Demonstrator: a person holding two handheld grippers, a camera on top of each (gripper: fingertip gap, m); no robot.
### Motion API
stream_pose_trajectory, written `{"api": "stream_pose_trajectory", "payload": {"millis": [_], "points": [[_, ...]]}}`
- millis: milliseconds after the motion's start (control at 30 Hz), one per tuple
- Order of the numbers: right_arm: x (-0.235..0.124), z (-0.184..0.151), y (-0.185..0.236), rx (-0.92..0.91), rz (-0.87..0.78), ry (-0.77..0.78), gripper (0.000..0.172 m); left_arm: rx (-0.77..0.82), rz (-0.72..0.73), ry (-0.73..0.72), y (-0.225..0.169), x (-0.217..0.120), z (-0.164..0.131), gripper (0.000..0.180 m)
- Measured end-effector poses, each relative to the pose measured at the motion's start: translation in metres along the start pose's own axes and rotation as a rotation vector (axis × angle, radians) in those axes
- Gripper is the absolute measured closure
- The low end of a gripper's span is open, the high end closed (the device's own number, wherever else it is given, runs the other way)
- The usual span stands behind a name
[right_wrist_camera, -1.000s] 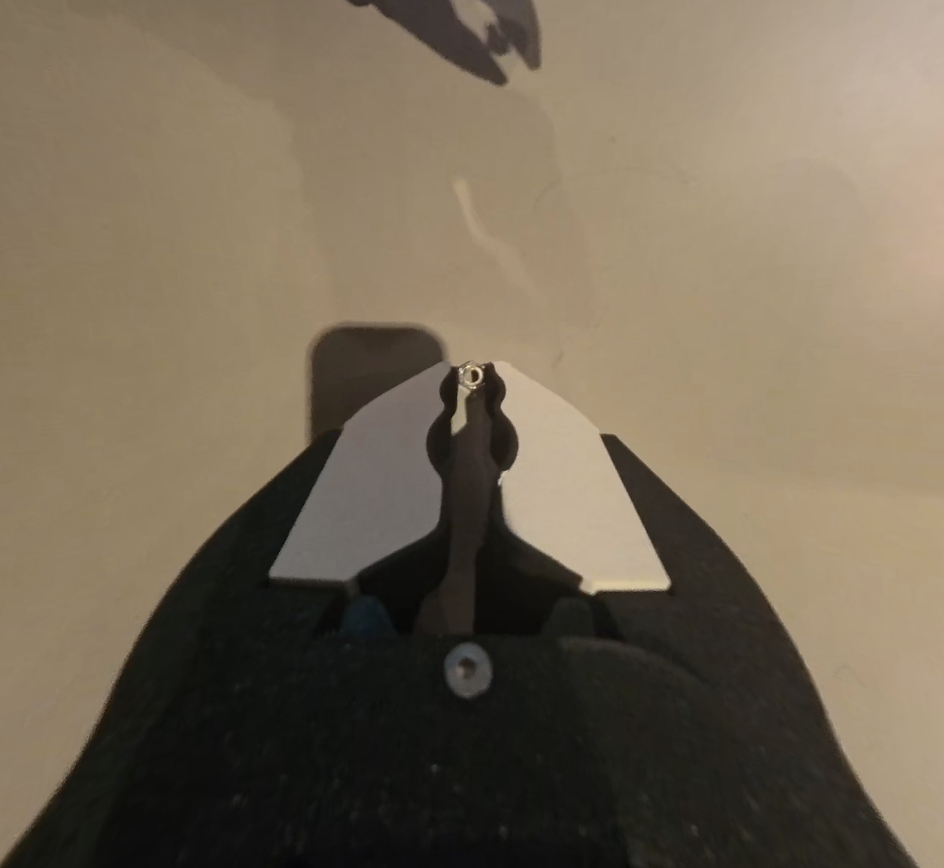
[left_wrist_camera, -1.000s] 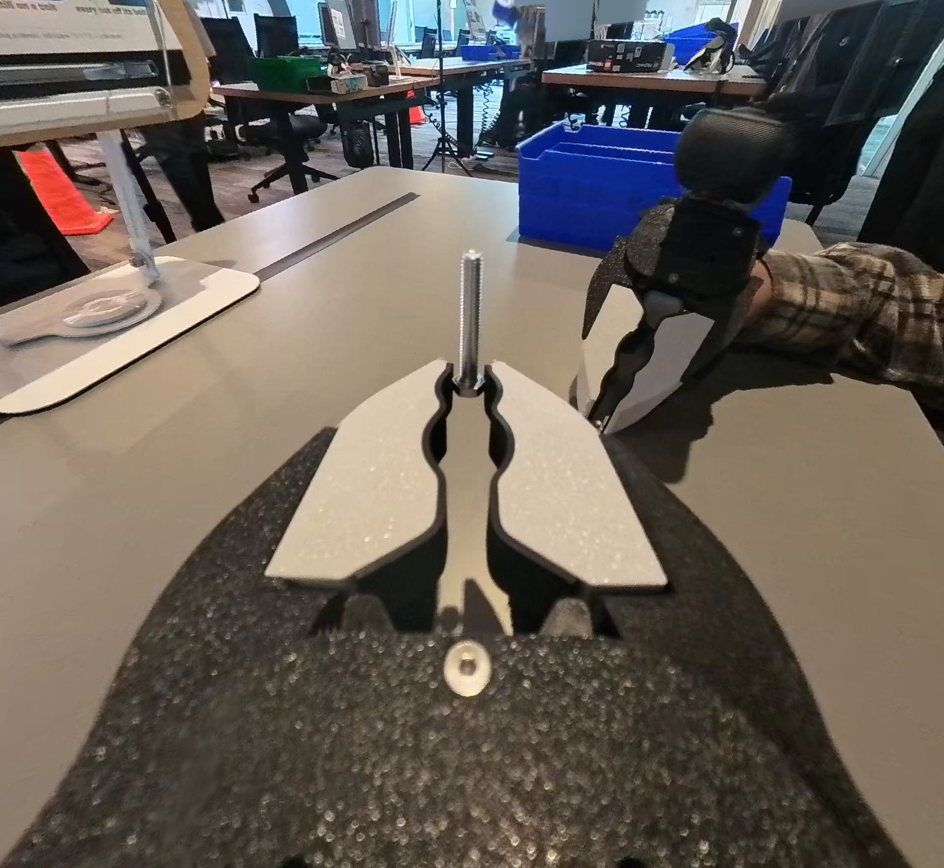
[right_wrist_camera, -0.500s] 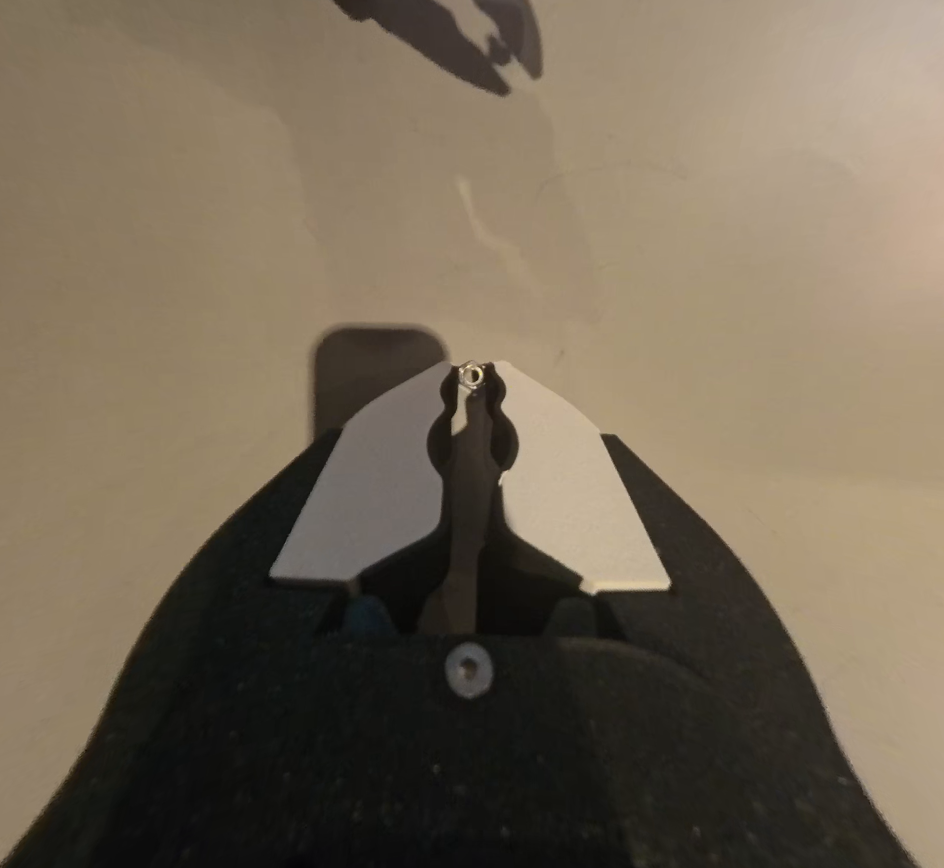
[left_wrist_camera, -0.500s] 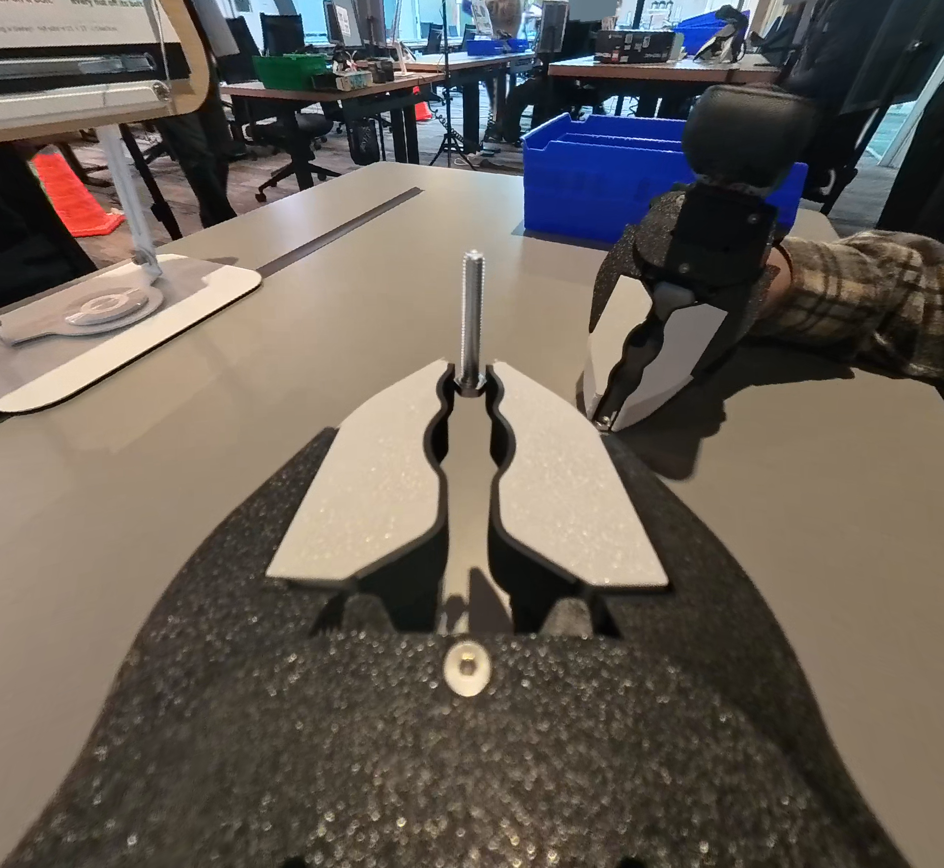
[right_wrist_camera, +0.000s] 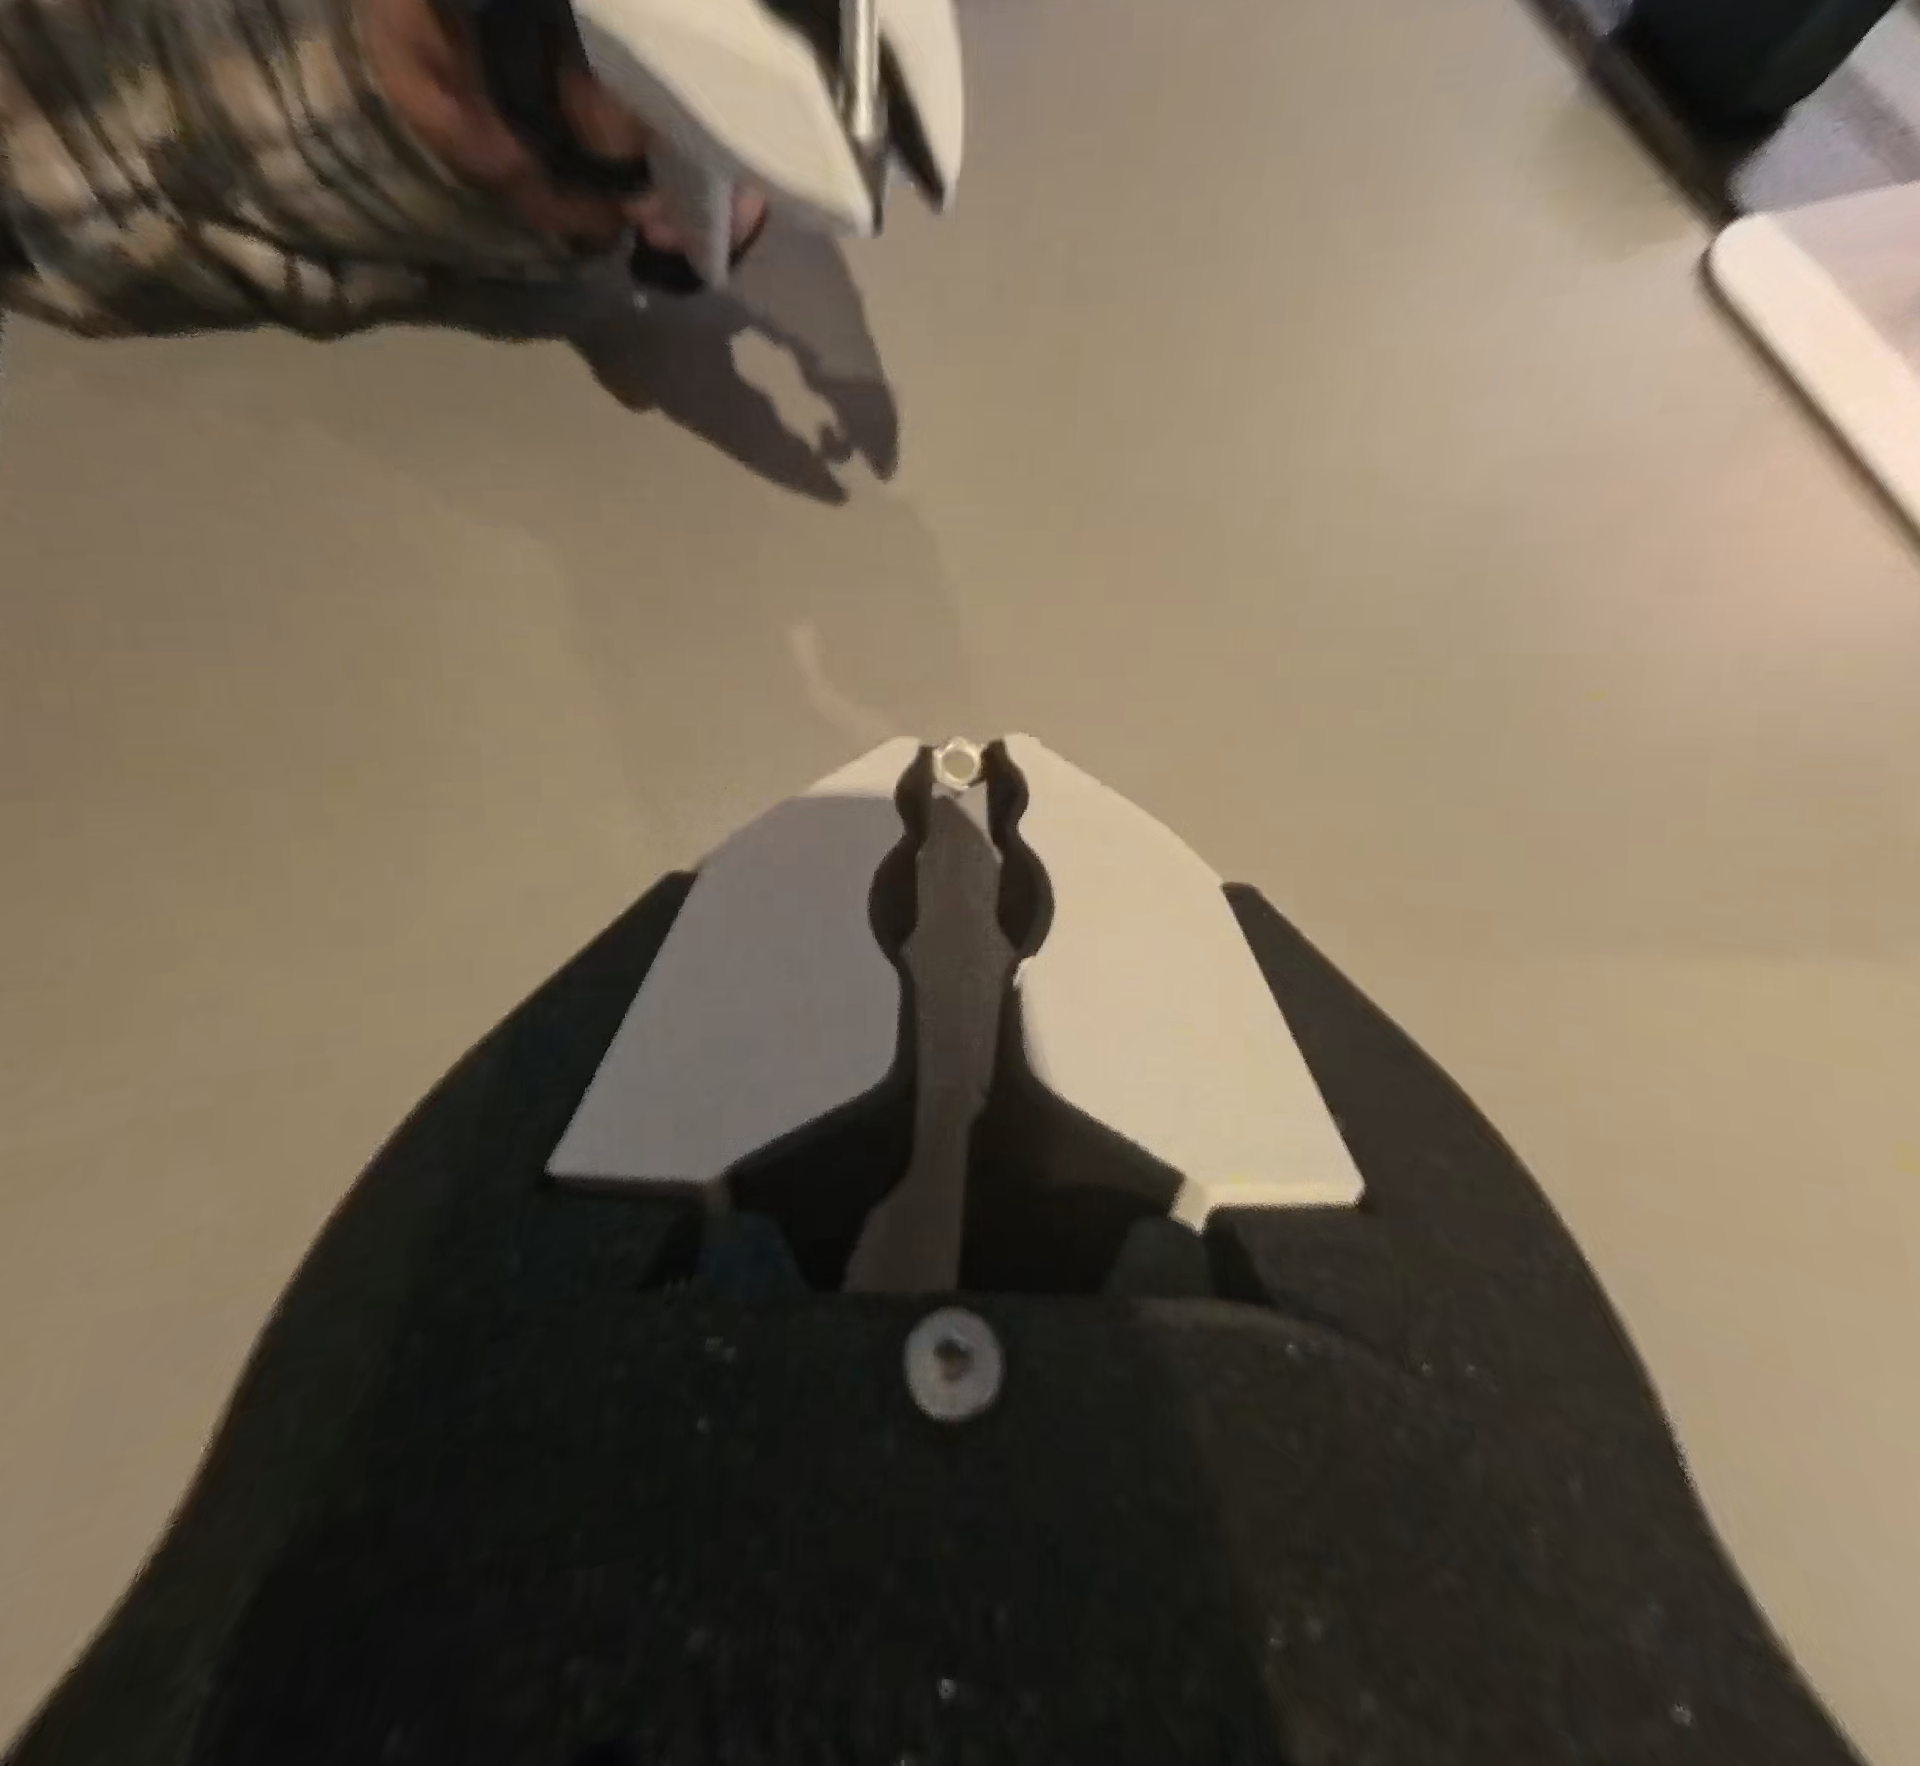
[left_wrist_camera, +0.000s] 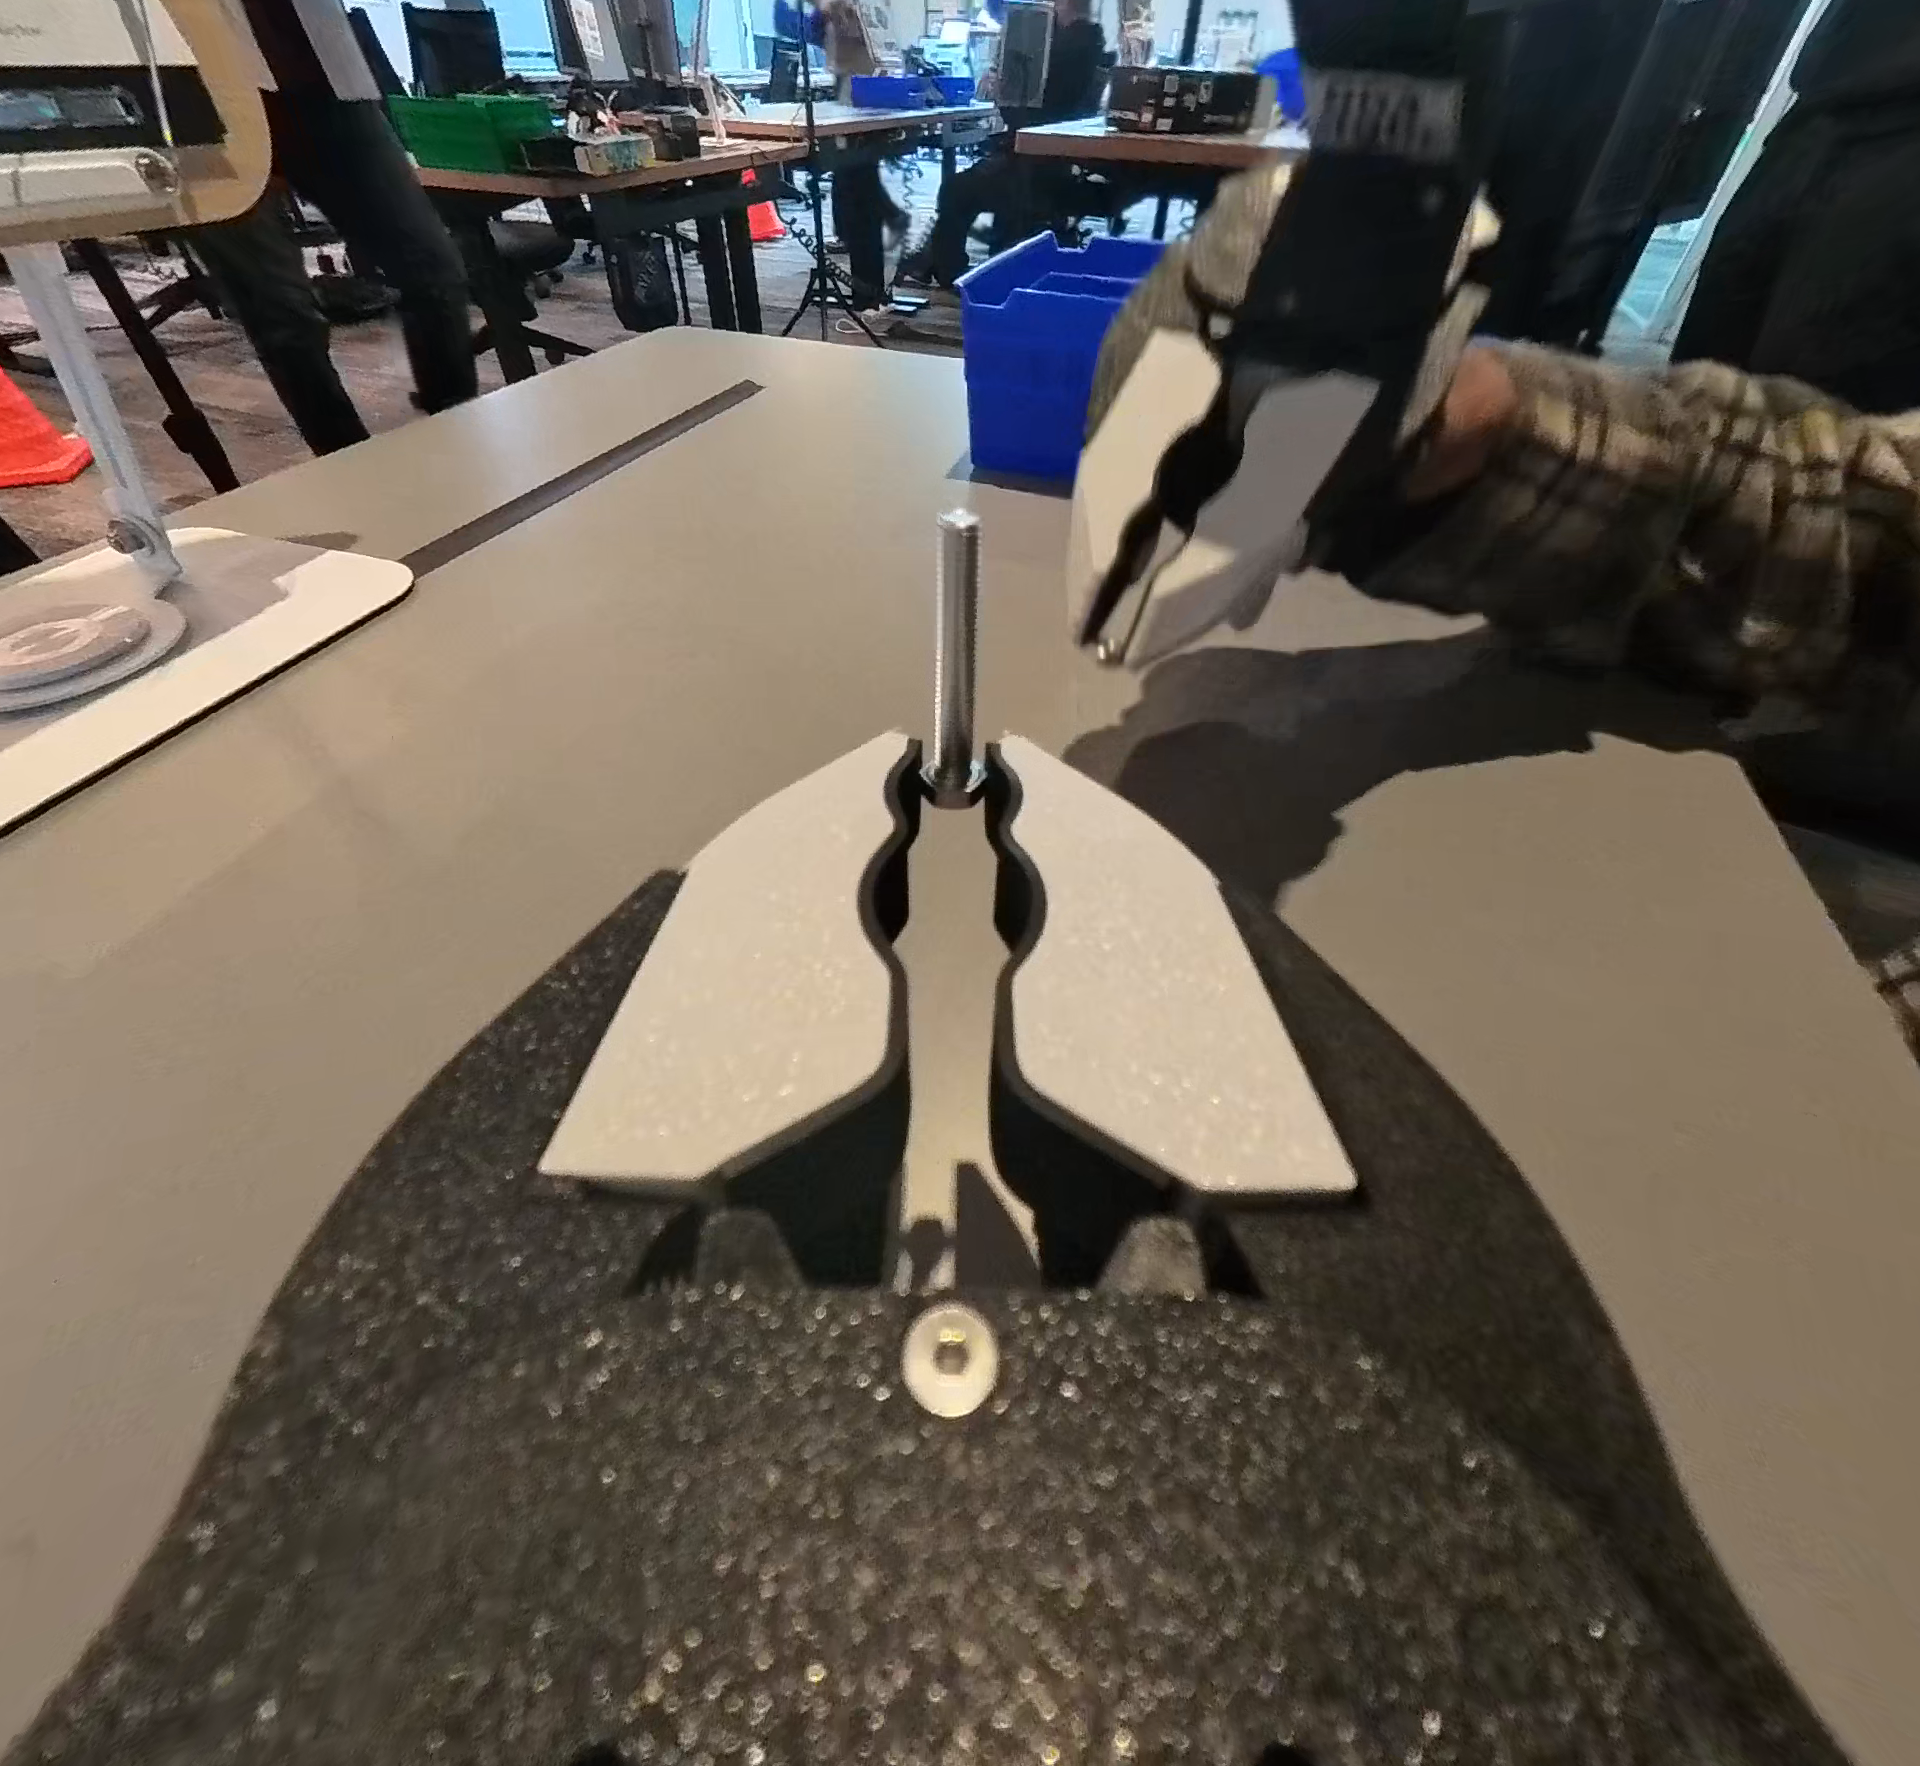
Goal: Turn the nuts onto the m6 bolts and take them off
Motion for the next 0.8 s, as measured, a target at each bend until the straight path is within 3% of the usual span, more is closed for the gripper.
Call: {"api": "stream_pose_trajectory", "payload": {"millis": [200, 333, 800], "points": [[-0.012, 0.080, 0.000, -0.117, 0.040, -0.030, 0.162, 0.000, -0.030, 0.015, -0.007, 0.003, -0.002, 0.170], [-0.001, 0.113, 0.005, -0.153, 0.131, -0.032, 0.162, 0.010, -0.039, 0.034, -0.010, 0.006, -0.004, 0.170], [0.033, 0.112, 0.012, -0.185, 0.268, 0.033, 0.162, 0.052, -0.030, 0.069, -0.014, 0.008, -0.005, 0.169]]}}
Point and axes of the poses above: each gripper's, where its closed fingertips meet, x out along the fingers, z out of its top, y = z × x across the jaws, the point moved 6 cm from there along -x, back along the fingers, and after that the axes turned 10 degrees about -y, right-handed, at the moved point
